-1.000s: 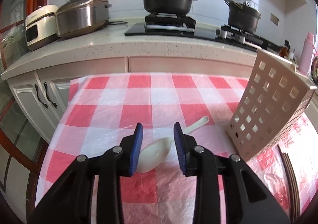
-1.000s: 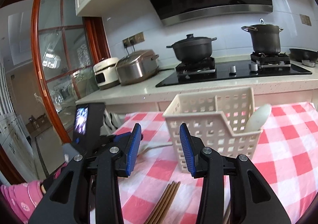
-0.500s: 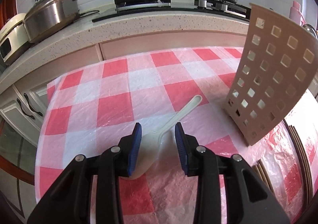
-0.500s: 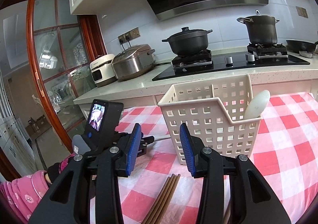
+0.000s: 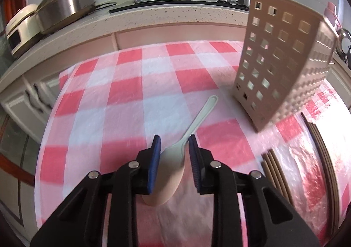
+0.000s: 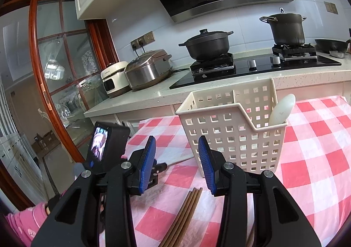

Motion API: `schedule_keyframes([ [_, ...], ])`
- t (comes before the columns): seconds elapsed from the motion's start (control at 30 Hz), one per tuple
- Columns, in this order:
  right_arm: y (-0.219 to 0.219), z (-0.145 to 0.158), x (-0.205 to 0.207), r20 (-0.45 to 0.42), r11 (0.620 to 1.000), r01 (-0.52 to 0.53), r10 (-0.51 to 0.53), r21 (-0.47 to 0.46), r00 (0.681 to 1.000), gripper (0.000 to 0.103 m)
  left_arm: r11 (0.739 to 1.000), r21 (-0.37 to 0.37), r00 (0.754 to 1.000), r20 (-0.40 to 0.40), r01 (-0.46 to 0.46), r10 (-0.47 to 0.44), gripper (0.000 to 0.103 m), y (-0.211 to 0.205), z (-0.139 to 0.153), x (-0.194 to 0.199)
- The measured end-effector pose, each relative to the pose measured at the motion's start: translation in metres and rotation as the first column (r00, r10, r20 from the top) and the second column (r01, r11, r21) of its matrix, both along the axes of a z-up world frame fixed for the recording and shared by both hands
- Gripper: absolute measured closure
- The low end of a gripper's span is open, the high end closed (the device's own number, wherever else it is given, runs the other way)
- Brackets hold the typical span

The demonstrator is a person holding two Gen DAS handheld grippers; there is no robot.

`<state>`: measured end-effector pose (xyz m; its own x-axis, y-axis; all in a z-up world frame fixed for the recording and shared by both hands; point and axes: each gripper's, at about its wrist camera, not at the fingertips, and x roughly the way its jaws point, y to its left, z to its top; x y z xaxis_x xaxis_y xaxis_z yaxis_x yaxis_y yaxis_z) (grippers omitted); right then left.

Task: Organize utensils
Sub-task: 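Lower the open left tool onto the white spoon lying on the cloth, then close the left tool on the spoon handle and lift it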

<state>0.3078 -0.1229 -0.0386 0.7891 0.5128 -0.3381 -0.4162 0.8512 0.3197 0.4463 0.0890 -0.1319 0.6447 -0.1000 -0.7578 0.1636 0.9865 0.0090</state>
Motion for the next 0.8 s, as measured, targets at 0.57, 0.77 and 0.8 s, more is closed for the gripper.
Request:
schedule_keyframes([
  [0.57,-0.036,0.007,-0.024,0.012,0.998,0.039,-0.039,0.041,0.999,0.061,0.998,0.035,0.999,-0.028,0.047,-0.046,0.079,-0.032,0.0,-0.004],
  [0.77,-0.049,0.004,-0.017,-0.01,0.996,0.065,-0.065,0.063,0.998,0.061,0.994,0.076,0.995,-0.059,0.08,-0.076,0.091,-0.042,-0.005,0.007],
  [0.8,-0.05,0.003,-0.017,-0.012,0.996,0.066,-0.065,0.066,0.998,0.061,0.992,0.089,0.995,-0.056,0.085,-0.08,0.094,-0.044,-0.004,0.006],
])
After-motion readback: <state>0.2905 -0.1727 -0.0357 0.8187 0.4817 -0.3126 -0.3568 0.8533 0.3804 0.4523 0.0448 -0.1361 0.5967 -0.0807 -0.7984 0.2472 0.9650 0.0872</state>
